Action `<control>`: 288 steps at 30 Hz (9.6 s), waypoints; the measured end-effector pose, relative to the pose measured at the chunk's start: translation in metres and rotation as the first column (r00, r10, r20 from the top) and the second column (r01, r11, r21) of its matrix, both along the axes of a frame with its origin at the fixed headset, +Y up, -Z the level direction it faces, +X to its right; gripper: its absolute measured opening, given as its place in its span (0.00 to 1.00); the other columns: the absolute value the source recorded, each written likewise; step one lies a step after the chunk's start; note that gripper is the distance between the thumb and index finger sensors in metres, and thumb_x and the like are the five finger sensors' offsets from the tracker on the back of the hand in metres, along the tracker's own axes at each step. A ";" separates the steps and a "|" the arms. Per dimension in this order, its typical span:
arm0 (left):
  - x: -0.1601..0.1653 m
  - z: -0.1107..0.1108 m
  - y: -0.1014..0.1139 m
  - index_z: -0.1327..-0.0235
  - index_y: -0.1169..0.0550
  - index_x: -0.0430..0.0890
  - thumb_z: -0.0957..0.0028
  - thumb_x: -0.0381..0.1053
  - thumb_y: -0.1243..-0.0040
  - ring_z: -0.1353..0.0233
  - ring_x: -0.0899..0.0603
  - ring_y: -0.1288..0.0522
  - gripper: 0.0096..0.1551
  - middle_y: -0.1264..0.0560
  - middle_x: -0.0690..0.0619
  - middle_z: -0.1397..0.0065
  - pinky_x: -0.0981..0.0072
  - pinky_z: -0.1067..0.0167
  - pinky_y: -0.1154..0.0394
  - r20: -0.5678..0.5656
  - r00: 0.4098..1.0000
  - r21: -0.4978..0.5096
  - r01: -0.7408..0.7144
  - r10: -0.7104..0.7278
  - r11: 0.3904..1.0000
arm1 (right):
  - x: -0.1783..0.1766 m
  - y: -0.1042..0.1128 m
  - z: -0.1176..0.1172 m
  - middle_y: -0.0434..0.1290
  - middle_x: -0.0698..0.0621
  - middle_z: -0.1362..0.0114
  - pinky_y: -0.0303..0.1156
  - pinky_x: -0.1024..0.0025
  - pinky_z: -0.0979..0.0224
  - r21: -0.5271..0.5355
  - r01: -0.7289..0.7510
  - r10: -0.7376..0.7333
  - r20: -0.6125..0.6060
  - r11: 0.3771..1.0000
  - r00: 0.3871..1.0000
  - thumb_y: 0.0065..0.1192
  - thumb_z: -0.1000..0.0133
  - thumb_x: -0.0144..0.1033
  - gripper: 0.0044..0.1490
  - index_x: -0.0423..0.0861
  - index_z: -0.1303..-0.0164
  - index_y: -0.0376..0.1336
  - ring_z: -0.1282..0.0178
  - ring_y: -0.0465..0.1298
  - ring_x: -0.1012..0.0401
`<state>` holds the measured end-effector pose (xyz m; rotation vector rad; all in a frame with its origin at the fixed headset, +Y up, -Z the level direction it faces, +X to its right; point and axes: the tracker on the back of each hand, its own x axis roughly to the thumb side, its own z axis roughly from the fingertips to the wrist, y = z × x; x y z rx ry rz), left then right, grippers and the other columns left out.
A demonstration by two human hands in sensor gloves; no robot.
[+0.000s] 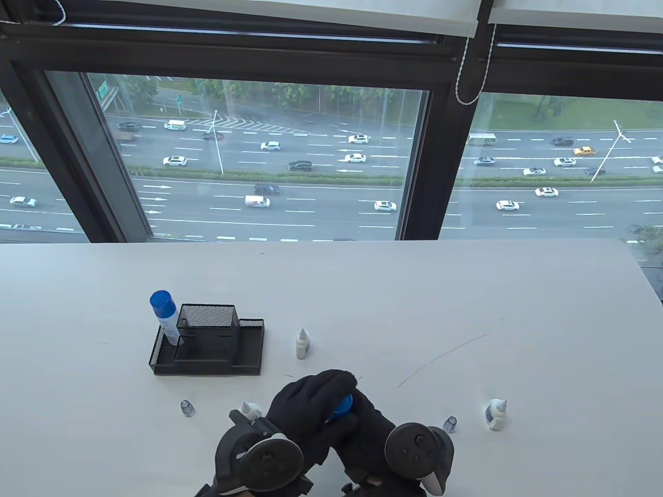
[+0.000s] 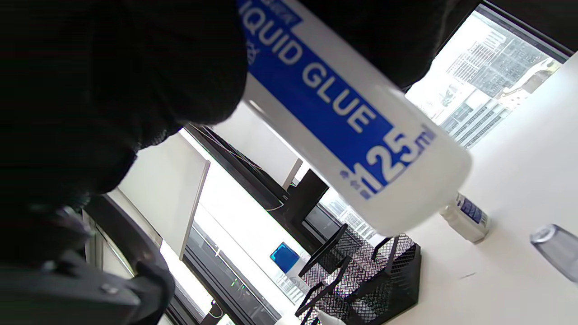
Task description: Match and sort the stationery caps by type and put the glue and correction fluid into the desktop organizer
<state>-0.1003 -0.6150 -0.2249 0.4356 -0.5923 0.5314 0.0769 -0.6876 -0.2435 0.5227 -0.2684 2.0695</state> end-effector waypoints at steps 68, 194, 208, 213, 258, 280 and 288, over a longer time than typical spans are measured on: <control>-0.240 -0.131 -0.055 0.16 0.42 0.46 0.42 0.58 0.34 0.25 0.40 0.23 0.47 0.34 0.45 0.20 0.46 0.31 0.25 -0.771 0.610 -0.366 -0.189 -0.183 0.911 | 0.026 0.003 -0.007 0.65 0.43 0.20 0.62 0.42 0.22 -0.065 0.107 -0.102 0.082 0.992 0.991 0.59 0.40 0.54 0.45 0.45 0.17 0.51 0.24 0.70 0.44; -0.055 -0.037 -0.109 0.21 0.34 0.54 0.41 0.59 0.38 0.28 0.43 0.19 0.35 0.28 0.50 0.20 0.45 0.34 0.23 -0.020 0.994 -0.511 -0.099 0.104 0.854 | 0.106 -0.072 -0.053 0.53 0.36 0.15 0.64 0.46 0.23 -0.788 -0.424 0.778 0.108 0.446 0.619 0.62 0.37 0.28 0.35 0.43 0.18 0.56 0.19 0.61 0.40; -0.053 -0.036 -0.110 0.22 0.34 0.54 0.41 0.60 0.37 0.29 0.44 0.18 0.35 0.27 0.50 0.21 0.46 0.35 0.22 -0.008 0.995 -0.514 -0.088 0.098 0.853 | 0.086 -0.037 -0.048 0.73 0.39 0.28 0.80 0.61 0.39 -0.548 -0.482 0.708 0.341 0.684 0.618 0.65 0.41 0.31 0.33 0.45 0.24 0.62 0.38 0.80 0.47; -0.049 -0.036 -0.112 0.22 0.33 0.54 0.42 0.61 0.37 0.31 0.44 0.18 0.36 0.26 0.51 0.22 0.47 0.35 0.22 0.016 0.996 -0.527 -0.066 0.088 0.847 | 0.058 0.001 -0.019 0.77 0.42 0.33 0.79 0.60 0.42 -0.306 -0.359 0.447 0.297 0.882 0.844 0.64 0.41 0.40 0.35 0.46 0.23 0.61 0.43 0.81 0.50; -0.021 -0.022 -0.112 0.27 0.26 0.51 0.48 0.61 0.31 0.38 0.47 0.13 0.36 0.21 0.50 0.28 0.49 0.39 0.19 0.016 0.996 -0.429 0.087 -0.089 0.899 | -0.005 0.017 0.018 0.77 0.46 0.33 0.76 0.55 0.39 -0.007 -0.510 0.508 0.091 0.860 0.856 0.62 0.40 0.44 0.30 0.48 0.28 0.67 0.43 0.81 0.51; -0.024 -0.017 -0.109 0.28 0.26 0.54 0.48 0.64 0.32 0.35 0.48 0.14 0.35 0.20 0.55 0.28 0.49 0.37 0.20 0.015 0.990 -0.309 0.136 -0.138 0.941 | -0.008 0.008 0.016 0.79 0.45 0.36 0.78 0.57 0.41 0.012 -0.442 0.440 0.065 0.897 0.895 0.66 0.43 0.46 0.33 0.45 0.30 0.67 0.46 0.82 0.53; -0.013 -0.002 -0.091 0.24 0.30 0.48 0.42 0.67 0.44 0.33 0.45 0.17 0.38 0.23 0.49 0.27 0.50 0.37 0.21 -0.012 0.983 -0.190 0.176 -0.182 0.966 | -0.012 0.012 0.023 0.82 0.46 0.45 0.80 0.61 0.47 0.045 -0.437 0.427 0.142 0.899 0.893 0.70 0.46 0.49 0.32 0.42 0.38 0.70 0.53 0.84 0.56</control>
